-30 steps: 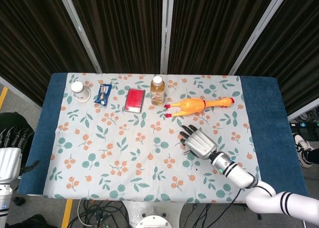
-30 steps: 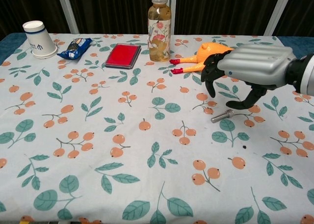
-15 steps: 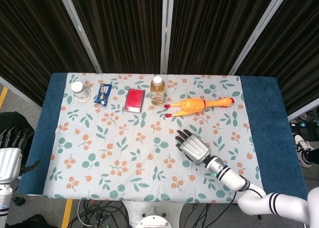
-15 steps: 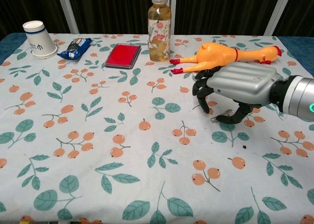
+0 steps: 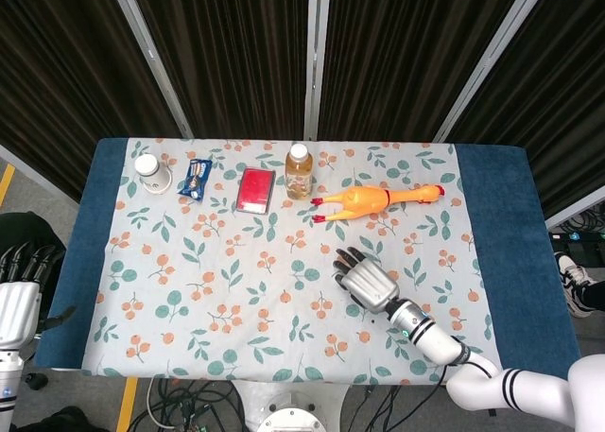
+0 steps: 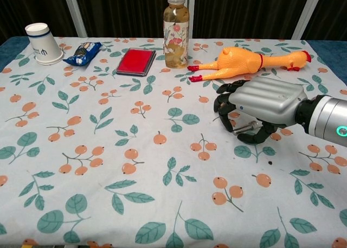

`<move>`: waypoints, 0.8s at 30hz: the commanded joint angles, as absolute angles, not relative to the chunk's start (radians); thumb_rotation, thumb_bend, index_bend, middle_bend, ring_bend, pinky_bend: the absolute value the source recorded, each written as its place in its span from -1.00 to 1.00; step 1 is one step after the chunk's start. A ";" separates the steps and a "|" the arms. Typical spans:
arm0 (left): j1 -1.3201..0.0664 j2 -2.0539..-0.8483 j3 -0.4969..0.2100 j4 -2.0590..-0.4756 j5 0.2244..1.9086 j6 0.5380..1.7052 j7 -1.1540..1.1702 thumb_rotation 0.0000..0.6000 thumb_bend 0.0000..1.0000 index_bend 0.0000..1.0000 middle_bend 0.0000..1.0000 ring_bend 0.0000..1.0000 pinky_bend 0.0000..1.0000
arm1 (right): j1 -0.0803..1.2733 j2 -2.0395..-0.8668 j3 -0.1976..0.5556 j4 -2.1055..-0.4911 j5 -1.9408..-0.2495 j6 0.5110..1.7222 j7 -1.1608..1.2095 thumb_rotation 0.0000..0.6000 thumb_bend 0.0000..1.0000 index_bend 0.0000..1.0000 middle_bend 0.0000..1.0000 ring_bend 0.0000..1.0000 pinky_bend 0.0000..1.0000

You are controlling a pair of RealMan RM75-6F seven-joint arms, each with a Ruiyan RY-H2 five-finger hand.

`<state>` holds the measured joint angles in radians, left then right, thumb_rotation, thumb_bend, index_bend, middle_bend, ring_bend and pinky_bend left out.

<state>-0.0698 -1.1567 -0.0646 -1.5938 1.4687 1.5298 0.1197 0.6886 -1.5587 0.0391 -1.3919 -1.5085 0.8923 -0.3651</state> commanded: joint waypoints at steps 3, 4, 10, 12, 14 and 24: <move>-0.069 -1.157 -0.065 -1.591 1.469 1.530 0.116 1.00 -1.00 -0.62 -0.71 -0.99 -0.97 | 0.684 -1.562 0.038 -1.385 -1.506 0.907 -0.356 1.00 -0.40 0.13 -0.51 -0.88 -0.75; -0.069 -1.158 -0.065 -1.590 1.469 1.531 0.116 1.00 -1.00 -0.62 -0.71 -0.99 -0.97 | 0.683 -1.562 0.037 -1.385 -1.506 0.913 -0.354 1.00 -0.37 0.15 -0.50 -0.88 -0.75; -0.070 -1.159 -0.065 -1.586 1.469 1.529 0.112 1.00 -1.00 -0.62 -0.71 -0.99 -0.97 | 0.671 -1.545 0.042 -1.406 -1.508 0.951 -0.331 1.00 -0.34 0.18 -0.50 -0.88 -0.76; -0.070 -1.159 -0.066 -1.585 1.469 1.530 0.112 1.00 -1.00 -0.62 -0.71 -0.99 -0.97 | 0.667 -1.532 0.047 -1.422 -1.504 0.961 -0.308 1.00 -0.34 0.18 -0.50 -0.88 -0.77; -0.070 -1.160 -0.066 -1.584 1.469 1.529 0.111 1.00 -1.00 -0.62 -0.71 -0.99 -0.97 | 0.664 -1.516 0.056 -1.439 -1.491 0.964 -0.276 1.00 -0.34 0.18 -0.50 -0.88 -0.77; -0.075 -1.162 -0.066 -1.580 1.467 1.519 0.116 1.00 -1.00 -0.62 -0.71 -0.99 -0.97 | 0.662 -1.469 0.095 -1.451 -1.423 0.943 -0.117 1.00 -0.34 0.18 -0.50 -0.88 -0.79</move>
<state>-0.0754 -1.1623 -0.0662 -1.5801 1.4672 1.5193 0.1156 0.6606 -1.4754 0.0879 -1.4528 -1.4323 0.9497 -0.1305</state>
